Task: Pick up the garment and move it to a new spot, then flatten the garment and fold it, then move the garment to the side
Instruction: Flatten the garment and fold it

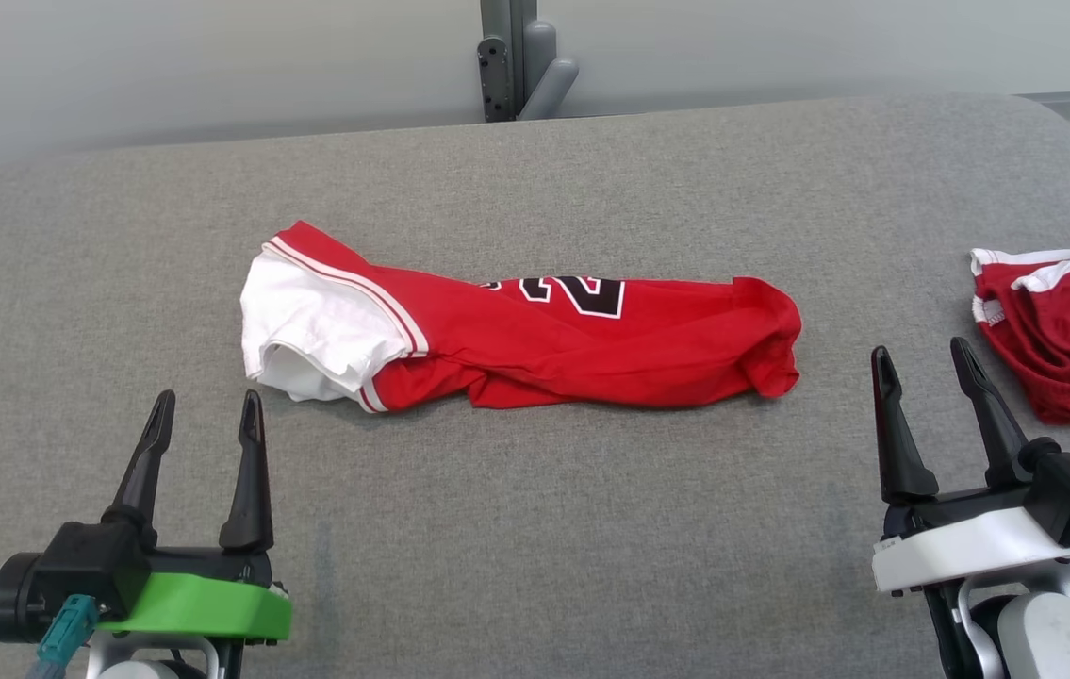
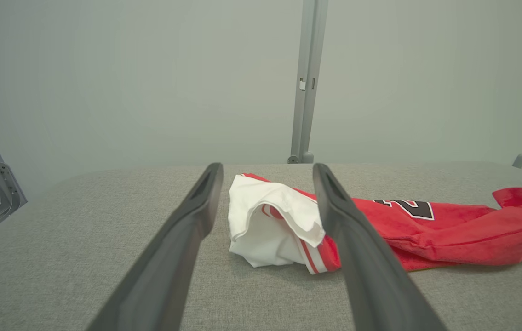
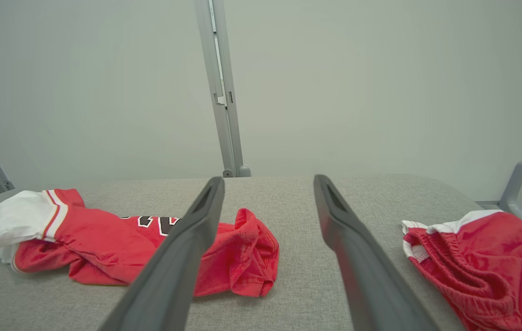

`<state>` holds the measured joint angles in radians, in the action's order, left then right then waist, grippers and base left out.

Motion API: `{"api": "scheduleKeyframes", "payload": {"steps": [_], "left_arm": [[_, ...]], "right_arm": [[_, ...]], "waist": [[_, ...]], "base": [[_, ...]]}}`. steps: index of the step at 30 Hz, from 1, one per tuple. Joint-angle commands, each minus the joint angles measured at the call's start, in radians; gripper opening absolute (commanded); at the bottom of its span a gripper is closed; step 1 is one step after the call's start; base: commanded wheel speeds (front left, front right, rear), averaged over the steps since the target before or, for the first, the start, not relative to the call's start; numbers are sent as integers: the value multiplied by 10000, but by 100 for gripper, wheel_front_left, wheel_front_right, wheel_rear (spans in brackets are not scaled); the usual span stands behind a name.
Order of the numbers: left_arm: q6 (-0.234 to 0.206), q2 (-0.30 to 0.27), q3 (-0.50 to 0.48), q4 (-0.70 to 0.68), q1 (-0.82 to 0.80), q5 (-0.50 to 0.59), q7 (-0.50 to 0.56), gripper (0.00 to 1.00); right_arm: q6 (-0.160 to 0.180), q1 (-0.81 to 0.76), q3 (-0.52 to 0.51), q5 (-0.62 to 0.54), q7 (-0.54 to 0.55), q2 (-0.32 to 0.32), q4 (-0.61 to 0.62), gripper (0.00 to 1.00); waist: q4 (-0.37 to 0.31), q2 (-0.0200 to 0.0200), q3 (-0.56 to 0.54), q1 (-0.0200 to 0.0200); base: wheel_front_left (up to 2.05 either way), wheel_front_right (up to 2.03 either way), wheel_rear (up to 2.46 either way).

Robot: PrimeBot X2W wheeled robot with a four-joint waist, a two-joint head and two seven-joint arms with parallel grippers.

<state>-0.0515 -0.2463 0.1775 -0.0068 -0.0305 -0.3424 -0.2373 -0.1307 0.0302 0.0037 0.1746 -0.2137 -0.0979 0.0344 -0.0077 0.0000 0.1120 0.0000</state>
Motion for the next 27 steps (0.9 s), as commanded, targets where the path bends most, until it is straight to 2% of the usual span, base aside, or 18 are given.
{"api": "scheduleKeyframes", "payload": {"steps": [1, 7, 14, 21, 27], "left_arm": [[-25, -73, 8, 11, -1, -110, 16, 100], [-44, -93, 43, -57, -156, -72, 48, 100], [507, 15, 722, 188, -1120, -222, 961, 100], [1015, 262, 1347, 1375, -1923, -614, 2107, 100], [957, 294, 1176, 2411, -2401, -799, 2027, 100]], "right_arm": [[2, -71, -37, 70, 11, 26, 29, 100], [2, -4, -45, 100, 24, 37, 40, 100], [2, 219, -44, 114, 39, 84, 107, 100], [2, 516, 178, 165, 9, 157, 40, 100], [2, 712, 148, 219, -129, 228, -101, 100]], "waist": [[16, 0, 15, 0], [27, 0, 109, 0], [31, 0, 506, 0], [-295, 0, 1081, 0], [-549, 0, 1448, 0]], "base": [[0, 0, 0], [0, 0, 0], [0, 0, 0], [0, 0, 0], [0, 0, 0]]}}
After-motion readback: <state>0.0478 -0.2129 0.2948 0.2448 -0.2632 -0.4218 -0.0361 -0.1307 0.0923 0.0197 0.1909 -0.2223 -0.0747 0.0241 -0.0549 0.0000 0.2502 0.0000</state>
